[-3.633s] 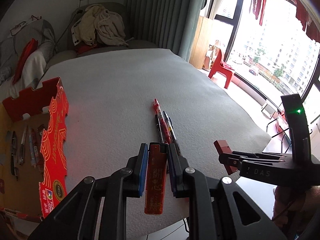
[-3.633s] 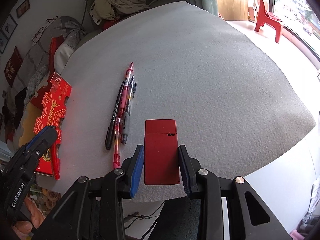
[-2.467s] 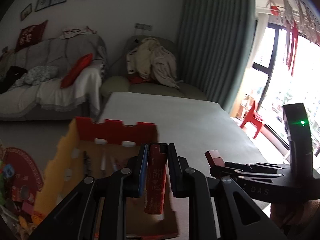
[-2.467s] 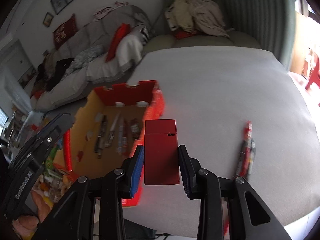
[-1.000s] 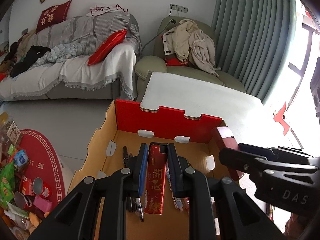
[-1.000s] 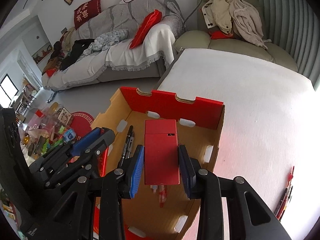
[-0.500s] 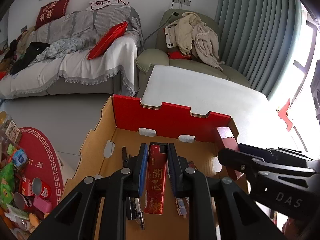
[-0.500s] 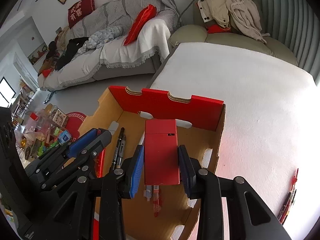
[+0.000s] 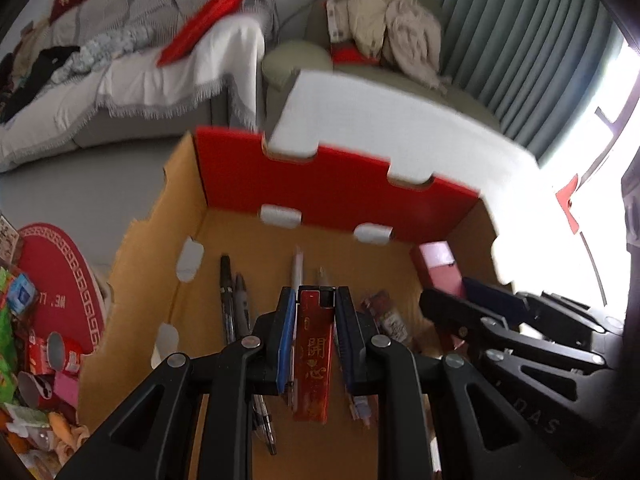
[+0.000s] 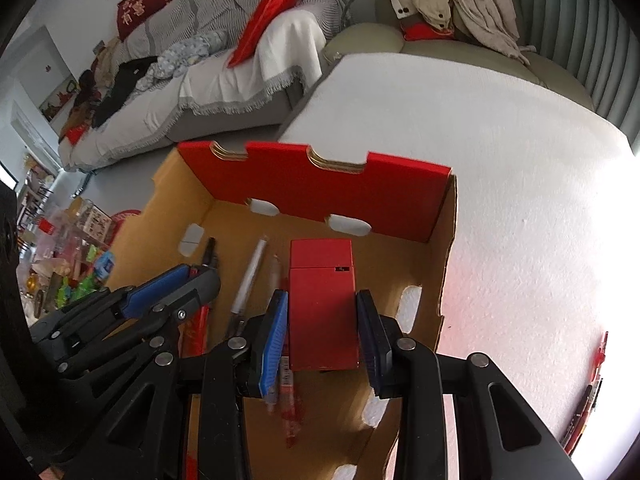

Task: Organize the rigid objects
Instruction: 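Lower the red lighter and red box into the box and open both grippers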

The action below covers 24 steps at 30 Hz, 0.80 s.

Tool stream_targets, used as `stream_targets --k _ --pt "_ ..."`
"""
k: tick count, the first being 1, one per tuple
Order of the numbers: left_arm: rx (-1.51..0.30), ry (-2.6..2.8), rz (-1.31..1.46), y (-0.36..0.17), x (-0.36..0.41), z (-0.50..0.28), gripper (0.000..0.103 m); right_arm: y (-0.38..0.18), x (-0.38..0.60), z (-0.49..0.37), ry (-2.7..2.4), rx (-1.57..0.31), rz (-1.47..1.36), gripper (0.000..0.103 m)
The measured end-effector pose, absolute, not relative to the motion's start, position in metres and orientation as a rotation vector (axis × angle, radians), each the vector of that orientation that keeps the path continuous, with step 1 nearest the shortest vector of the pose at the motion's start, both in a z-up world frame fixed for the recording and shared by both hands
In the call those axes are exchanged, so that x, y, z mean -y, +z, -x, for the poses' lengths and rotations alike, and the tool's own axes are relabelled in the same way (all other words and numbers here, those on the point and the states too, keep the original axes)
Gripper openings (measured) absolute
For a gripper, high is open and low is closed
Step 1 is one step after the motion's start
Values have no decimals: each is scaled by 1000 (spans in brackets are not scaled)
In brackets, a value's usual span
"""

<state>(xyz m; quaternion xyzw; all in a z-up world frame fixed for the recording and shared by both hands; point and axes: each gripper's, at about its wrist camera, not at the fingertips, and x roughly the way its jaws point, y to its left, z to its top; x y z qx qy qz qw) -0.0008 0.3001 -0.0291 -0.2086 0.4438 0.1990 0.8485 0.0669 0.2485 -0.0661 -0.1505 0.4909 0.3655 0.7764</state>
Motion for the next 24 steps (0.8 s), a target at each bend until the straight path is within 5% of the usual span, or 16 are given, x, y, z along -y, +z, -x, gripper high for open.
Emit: stream_targets --k 2,5,6,7,9,11,17,24 --pt "-993 431 446 -38 -302 -5 30 -70 -249 -67 800 -1068 338 36" --pt "-1049 467 492 -49 -311 -5 67 -68 -243 -70 804 -1080 321 36" --pt "-1059 480 524 -53 -317 -3 87 -66 -241 -72 806 -1089 305 37" --pt "-1048 479 576 -55 -324 2 97 -63 -237 -74 809 -1097 277 54" --pt "-982 419 653 -52 -329 10 103 -49 -223 -77 862 -1088 171 71" --pt "-914 402 649 -42 -324 18 103 -30 -206 -75 871 -1026 101 99" --pt "-826 331 540 -1 -272 21 103 2 -128 -59 762 -897 24 102" --pt "-835 138 421 17 -156 -9 103 -42 20 -71 391 -1008 -80 102"
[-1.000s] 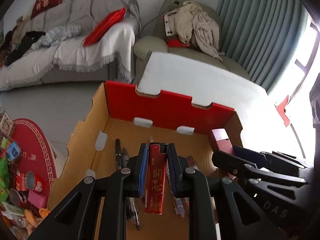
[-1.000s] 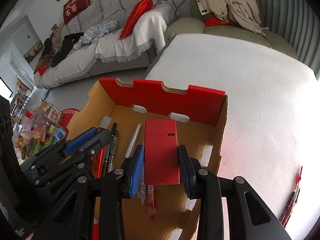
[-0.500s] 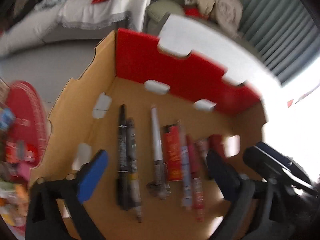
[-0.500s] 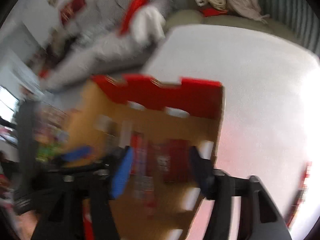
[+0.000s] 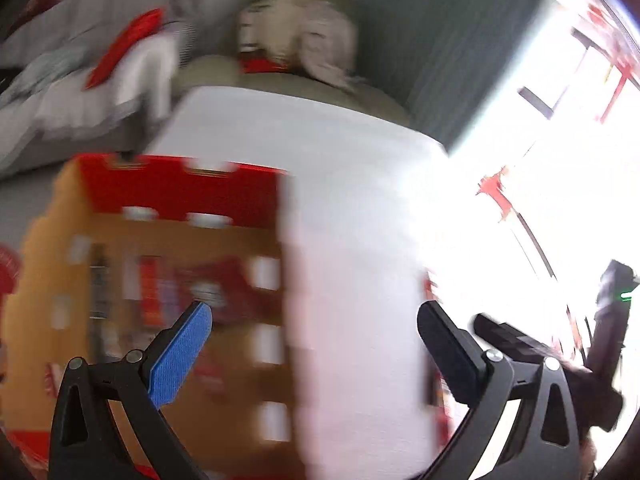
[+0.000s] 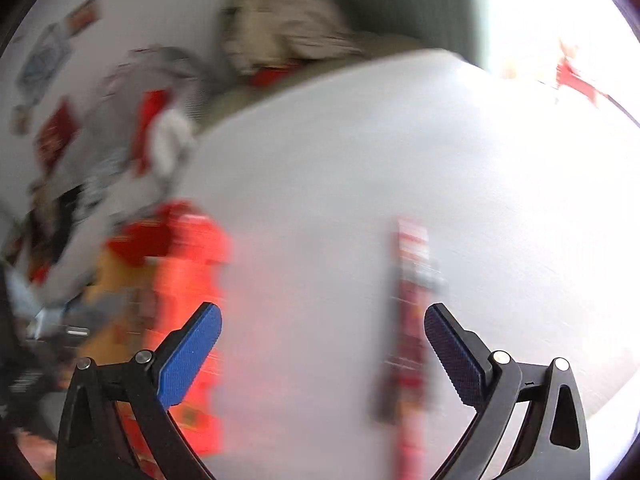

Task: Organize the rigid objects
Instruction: 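Lower the red lighter and red box into the box and open both grippers, then move both grippers back over the remaining pens on the table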

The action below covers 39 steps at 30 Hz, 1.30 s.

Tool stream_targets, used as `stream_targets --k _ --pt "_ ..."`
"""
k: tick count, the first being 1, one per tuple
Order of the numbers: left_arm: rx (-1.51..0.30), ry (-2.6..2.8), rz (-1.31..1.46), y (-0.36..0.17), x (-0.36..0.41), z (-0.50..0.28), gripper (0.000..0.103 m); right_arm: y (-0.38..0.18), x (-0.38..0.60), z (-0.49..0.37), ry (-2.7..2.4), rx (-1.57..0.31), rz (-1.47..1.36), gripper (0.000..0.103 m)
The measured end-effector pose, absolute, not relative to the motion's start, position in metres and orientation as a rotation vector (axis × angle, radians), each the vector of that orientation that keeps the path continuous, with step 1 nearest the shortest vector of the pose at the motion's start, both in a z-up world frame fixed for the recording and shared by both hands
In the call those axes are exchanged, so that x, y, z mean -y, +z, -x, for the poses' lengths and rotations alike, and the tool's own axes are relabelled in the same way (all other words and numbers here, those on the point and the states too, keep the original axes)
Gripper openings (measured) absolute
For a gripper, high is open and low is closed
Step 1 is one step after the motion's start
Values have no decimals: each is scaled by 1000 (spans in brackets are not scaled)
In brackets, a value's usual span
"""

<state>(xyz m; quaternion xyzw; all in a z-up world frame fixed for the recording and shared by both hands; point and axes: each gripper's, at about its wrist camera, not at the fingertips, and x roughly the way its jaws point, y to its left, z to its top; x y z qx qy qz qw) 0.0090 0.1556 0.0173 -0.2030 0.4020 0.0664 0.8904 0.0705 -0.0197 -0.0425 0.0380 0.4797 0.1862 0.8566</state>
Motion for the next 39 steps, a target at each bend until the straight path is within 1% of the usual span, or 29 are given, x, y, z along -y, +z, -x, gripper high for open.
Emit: stream_targets --k 4,7,10,17,22,26,32,39 --pt "-914 43 288 -5 -70 -43 103 -79 75 -74 219 -1092 12 102" --pt "-977 47 182 -33 -32 -67 103 -101 102 -72 146 -1124 97 102" --pt "-1057 46 150 -64 -11 -88 103 -119 123 -72 146 -1166 63 102" --pt "-1137 134 79 -93 -5 -111 103 -121 139 -70 198 -1157 69 102" --pt "-1123 192 36 -97 -7 -115 103 -122 129 -65 207 -1138 130 102" --pt "-1122 256 74 -99 -27 -110 103 -128 118 -56 196 -1133 225 102" --pt "-1093 260 118 -100 -30 -101 103 -117 112 -82 252 -1148 38 102" --pt "-1082 256 157 -102 -40 -93 103 -122 78 -104 300 -1146 96 101"
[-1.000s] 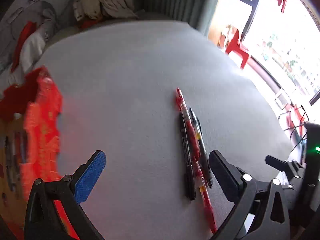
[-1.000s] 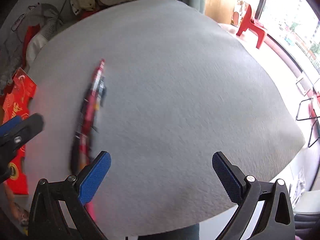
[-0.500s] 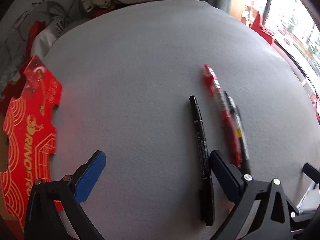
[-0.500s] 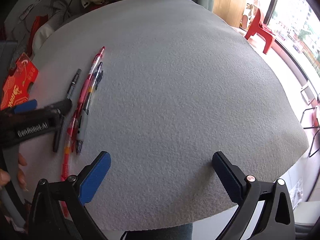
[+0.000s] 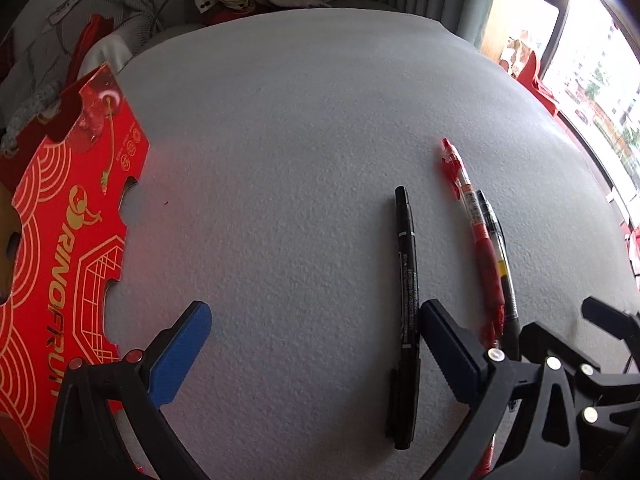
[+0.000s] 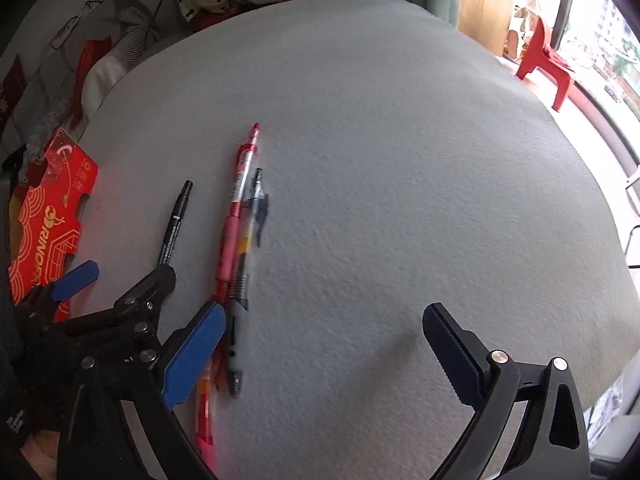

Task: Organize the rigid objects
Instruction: 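Move both grippers back over the remaining pens on the table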

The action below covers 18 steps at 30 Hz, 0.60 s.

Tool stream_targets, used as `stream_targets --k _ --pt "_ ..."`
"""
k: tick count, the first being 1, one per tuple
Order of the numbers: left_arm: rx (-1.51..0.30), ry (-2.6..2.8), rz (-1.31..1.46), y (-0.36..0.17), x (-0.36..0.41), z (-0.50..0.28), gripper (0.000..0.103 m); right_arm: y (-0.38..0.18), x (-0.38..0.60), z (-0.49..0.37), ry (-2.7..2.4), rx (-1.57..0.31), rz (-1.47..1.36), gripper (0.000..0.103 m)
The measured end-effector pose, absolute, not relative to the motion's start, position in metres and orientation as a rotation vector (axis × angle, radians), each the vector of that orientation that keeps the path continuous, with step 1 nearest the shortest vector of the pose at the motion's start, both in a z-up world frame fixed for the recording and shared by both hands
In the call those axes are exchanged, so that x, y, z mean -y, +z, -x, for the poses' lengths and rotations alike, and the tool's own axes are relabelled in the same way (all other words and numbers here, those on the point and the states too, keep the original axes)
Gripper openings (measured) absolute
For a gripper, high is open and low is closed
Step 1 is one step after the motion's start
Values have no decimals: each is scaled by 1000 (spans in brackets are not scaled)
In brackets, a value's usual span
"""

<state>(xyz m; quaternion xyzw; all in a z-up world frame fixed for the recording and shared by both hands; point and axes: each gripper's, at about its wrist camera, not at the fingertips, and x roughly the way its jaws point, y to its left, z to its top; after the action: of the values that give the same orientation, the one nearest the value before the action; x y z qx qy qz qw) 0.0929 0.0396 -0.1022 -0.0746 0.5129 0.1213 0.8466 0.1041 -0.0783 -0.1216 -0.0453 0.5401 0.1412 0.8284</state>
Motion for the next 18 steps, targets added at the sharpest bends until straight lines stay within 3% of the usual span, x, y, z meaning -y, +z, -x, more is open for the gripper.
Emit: stream_targets --k 18 --pt "-1062 327 195 -109 -67 -77 103 -128 46 -134 316 -1105 293 100"
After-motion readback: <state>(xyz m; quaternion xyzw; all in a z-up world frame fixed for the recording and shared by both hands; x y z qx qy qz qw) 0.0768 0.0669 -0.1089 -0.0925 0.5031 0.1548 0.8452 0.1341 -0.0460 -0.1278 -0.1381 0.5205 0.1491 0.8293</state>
